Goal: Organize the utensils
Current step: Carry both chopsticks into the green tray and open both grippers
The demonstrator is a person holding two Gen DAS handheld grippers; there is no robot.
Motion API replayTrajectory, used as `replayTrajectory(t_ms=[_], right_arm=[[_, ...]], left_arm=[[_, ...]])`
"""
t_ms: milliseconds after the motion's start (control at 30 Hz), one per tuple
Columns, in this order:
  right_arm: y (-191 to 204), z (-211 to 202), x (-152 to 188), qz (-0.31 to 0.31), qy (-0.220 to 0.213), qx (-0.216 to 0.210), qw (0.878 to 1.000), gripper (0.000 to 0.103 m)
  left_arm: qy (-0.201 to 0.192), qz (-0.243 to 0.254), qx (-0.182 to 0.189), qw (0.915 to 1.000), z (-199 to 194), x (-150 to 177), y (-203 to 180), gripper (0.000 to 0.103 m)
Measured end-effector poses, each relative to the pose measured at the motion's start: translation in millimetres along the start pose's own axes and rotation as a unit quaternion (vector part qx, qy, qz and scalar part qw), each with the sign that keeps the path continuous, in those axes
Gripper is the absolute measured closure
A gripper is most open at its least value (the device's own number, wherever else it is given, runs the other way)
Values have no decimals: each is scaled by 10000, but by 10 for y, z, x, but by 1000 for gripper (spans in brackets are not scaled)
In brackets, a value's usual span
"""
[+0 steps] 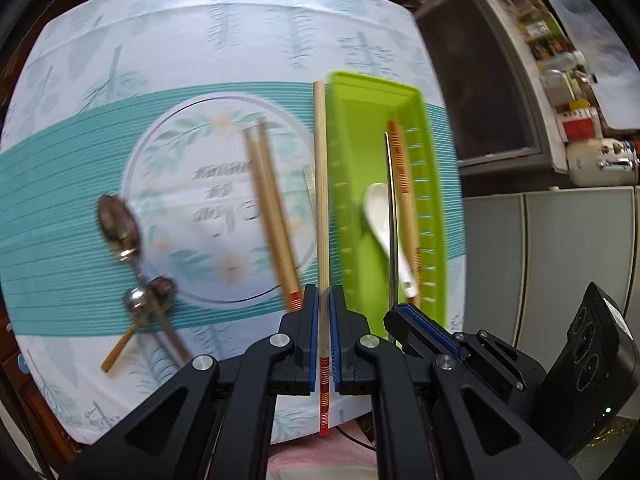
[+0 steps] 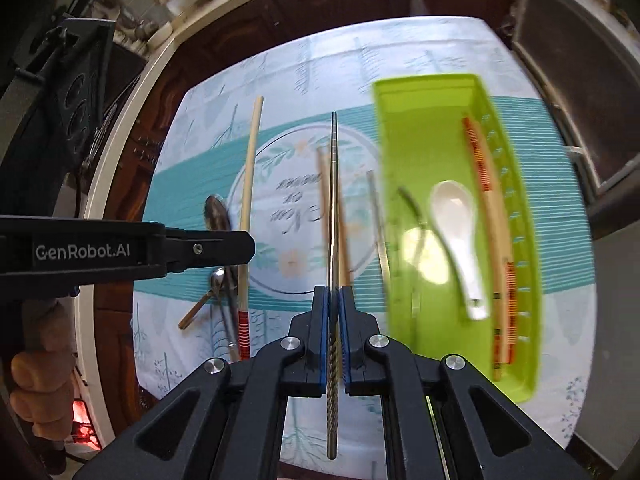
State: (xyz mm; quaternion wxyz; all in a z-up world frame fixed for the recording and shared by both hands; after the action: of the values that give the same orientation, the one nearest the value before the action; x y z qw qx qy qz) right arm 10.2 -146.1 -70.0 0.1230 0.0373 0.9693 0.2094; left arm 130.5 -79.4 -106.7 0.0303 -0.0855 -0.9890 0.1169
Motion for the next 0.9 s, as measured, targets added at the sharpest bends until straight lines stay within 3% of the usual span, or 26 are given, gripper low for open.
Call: replayTrajectory(t_ms=[133,300,567,633,700,767,833,900], right_arm=[[-496,-266,1,221,-142,270,9993,99],[-894,-260,10,189,-37,408,9990,99],[-1101,36,-135,-237,322,533,9978,98],[-1164,114,-199,-216,418,515,9976,96],[-1189,169,-270,-223,438,458,9977,93],[-1172,164,-288,-275,415,419,9979,85],[-1160,143,-299,-338,408,382,9979,84],[-1122,133,-299,-373,417,330,9979,84]], left_arm=[[-56,152,236,9996,80,-170,-425,100],[-85,13,381,9992,313,-412,-752,100],[70,-340,267,9990,831,-622,-922,99],[93,-326,127,9993,914,-611,-926,89],[78,-287,2,9996,954,-576,-933,65],[-37,-201,-169,9996,939,-540,-956,57],[-111,-105,-286,9995,914,-508,-970,56],[-159,-41,-437,9989,873,-465,-961,49]])
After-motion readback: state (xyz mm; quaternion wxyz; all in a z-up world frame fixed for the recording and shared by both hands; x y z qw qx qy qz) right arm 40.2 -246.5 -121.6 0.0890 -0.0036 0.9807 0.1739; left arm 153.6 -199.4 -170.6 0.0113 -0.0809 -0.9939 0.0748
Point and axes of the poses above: each gripper's, at about its wrist camera, not at the fingertips, and z roughly the way its jaws point, y to its left, x to its underside, the point moved 3 cm from there along z, roughly the way its jaws point, and after that the axes turned 8 degrees about -x, right-handed, at the moved point
